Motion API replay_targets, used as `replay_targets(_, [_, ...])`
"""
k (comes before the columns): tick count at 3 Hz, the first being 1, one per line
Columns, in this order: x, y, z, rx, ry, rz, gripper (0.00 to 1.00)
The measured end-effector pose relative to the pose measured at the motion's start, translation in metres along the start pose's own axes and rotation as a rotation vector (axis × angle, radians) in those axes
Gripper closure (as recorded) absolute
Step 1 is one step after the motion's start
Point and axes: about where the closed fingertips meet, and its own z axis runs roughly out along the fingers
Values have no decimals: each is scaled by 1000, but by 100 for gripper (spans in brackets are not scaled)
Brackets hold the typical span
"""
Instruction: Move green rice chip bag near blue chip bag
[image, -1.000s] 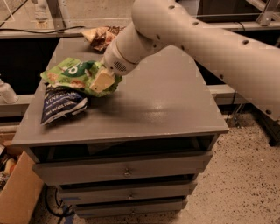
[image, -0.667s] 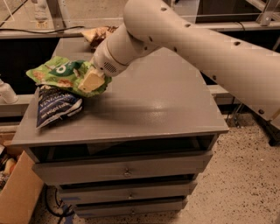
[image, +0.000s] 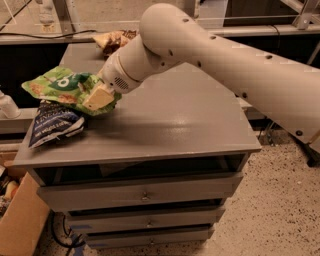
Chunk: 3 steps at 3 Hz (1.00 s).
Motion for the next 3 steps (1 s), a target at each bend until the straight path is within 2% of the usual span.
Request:
replay_targets(2, [31, -4, -18, 30, 24, -7, 14])
replay_targets(3, [36, -5, -25, 38, 32, -15, 0])
